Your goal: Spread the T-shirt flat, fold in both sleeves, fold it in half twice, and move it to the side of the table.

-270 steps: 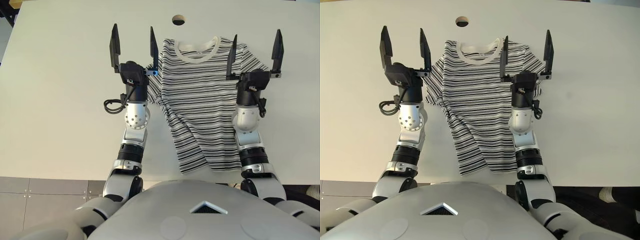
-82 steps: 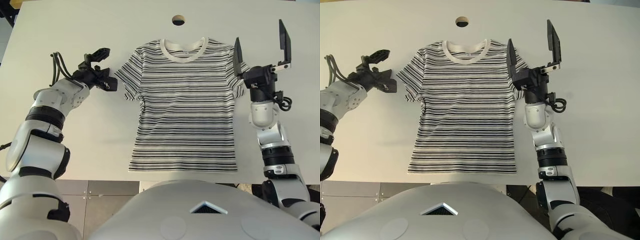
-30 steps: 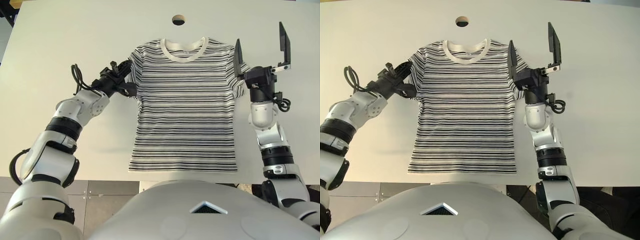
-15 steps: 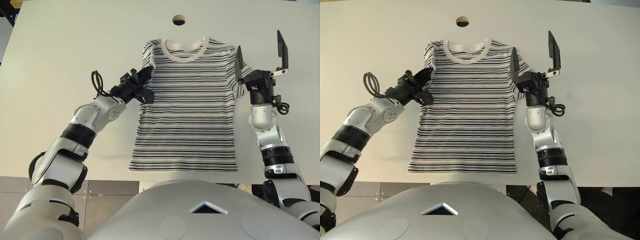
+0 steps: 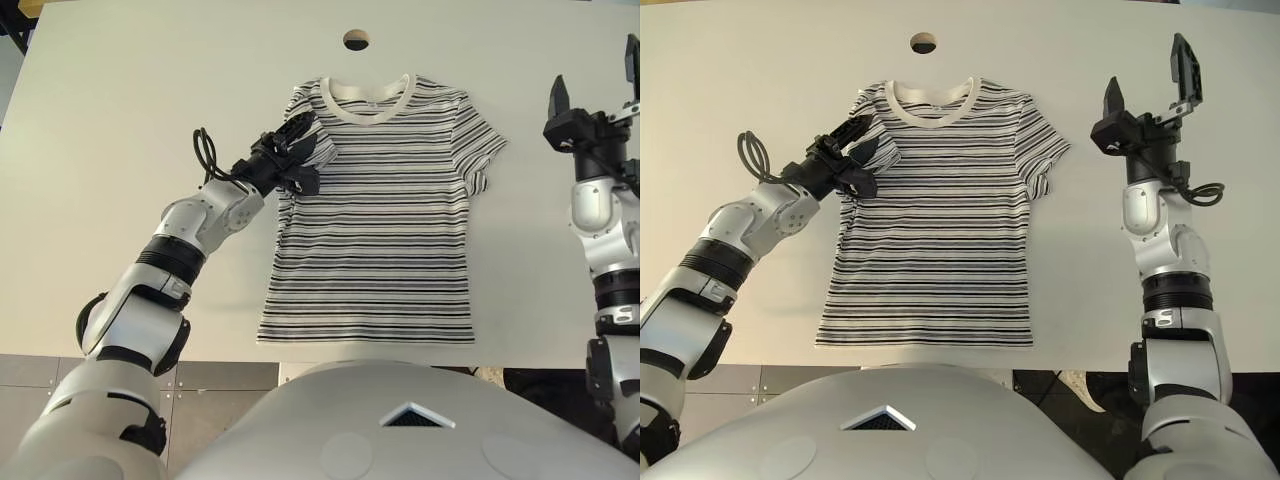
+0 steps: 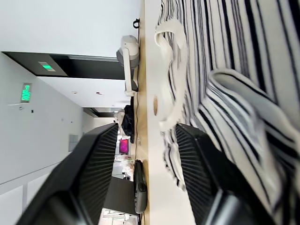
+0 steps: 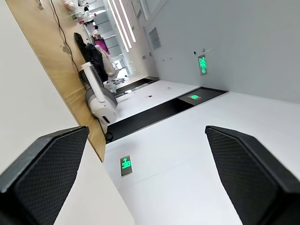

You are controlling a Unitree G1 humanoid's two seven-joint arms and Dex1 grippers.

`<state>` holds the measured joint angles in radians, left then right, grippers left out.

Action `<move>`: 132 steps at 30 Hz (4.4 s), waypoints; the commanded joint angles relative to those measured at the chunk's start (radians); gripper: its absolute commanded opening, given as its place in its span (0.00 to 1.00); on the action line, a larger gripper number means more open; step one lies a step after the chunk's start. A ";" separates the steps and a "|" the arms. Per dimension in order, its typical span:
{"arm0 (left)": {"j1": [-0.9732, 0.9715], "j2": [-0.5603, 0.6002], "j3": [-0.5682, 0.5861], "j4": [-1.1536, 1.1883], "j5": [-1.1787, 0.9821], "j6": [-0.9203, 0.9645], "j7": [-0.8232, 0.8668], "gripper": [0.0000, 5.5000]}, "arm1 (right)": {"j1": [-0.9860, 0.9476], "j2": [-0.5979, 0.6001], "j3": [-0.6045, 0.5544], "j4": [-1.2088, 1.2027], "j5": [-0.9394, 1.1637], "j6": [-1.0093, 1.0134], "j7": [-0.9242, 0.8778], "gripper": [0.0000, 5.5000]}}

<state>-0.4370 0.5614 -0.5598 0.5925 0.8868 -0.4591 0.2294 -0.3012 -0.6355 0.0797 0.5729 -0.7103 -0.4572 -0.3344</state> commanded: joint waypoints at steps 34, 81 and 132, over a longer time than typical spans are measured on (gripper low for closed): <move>0.207 0.007 0.225 -0.368 -0.015 0.145 0.125 0.47 | -0.231 -0.028 0.537 0.380 -0.212 -0.043 0.143 0.70; 0.251 -0.024 0.199 -0.346 -0.005 0.132 0.128 0.47 | -0.118 -0.028 0.463 -0.009 -0.181 0.012 0.111 0.02; 1.057 0.675 0.365 -0.787 -0.565 -0.225 -0.601 0.47 | 0.868 -0.611 0.057 -0.808 0.287 -0.190 0.775 0.93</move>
<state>0.6080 1.2246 -0.1832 -0.1647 0.3230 -0.7006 -0.3094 0.5332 -1.2206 0.1100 -0.2135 -0.4050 -0.6736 0.3547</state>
